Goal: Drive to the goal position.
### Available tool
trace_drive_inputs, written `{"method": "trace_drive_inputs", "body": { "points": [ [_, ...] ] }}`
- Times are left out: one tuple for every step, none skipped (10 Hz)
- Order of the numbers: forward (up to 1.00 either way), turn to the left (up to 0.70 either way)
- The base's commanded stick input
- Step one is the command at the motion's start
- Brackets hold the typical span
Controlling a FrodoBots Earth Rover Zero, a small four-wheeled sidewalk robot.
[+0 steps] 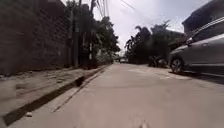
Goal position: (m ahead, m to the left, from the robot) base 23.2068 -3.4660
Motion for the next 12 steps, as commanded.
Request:
{"method": "trace_drive_inputs", "body": {
  "points": [
    [1.0, 0.0],
    [1.0, 0.0],
    [1.0, 0.0],
    [1.0, 0.0],
    [1.0, 0.0],
    [1.0, 0.0],
    [1.0, 0.0],
    [1.0, 0.0],
    [1.0, 0.0],
    [1.0, 0.0],
    [1.0, 0.0],
    [1.0, 0.0]
  ]
}}
